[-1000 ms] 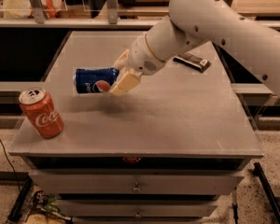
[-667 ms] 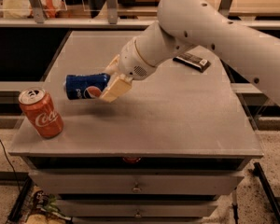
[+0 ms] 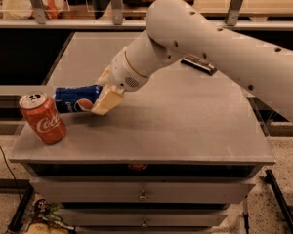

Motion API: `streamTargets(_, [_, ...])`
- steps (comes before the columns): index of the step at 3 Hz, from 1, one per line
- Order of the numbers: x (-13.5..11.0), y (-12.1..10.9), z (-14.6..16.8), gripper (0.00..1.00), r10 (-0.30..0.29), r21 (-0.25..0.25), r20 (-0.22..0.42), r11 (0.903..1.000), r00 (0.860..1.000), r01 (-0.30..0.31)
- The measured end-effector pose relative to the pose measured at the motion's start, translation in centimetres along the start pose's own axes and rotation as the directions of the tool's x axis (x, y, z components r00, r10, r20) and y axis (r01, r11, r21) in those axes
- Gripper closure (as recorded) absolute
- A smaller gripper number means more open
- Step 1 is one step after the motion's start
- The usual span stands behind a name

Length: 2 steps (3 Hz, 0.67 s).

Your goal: Move pepsi can near coke can

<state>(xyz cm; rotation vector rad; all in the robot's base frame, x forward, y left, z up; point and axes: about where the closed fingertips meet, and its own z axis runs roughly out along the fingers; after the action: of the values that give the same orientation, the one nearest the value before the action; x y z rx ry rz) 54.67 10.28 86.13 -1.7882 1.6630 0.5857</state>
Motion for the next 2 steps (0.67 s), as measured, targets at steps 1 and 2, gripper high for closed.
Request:
streamTargets(1, [-0.21,0.53,1.03,1.0,0.002,-0.004,-0.011,1.0,1.0,-0.002])
streamTargets(2, [-0.17,0.81,1.91,0.82,0.013,0.0,-0.015,0.9999,1.0,-0.013])
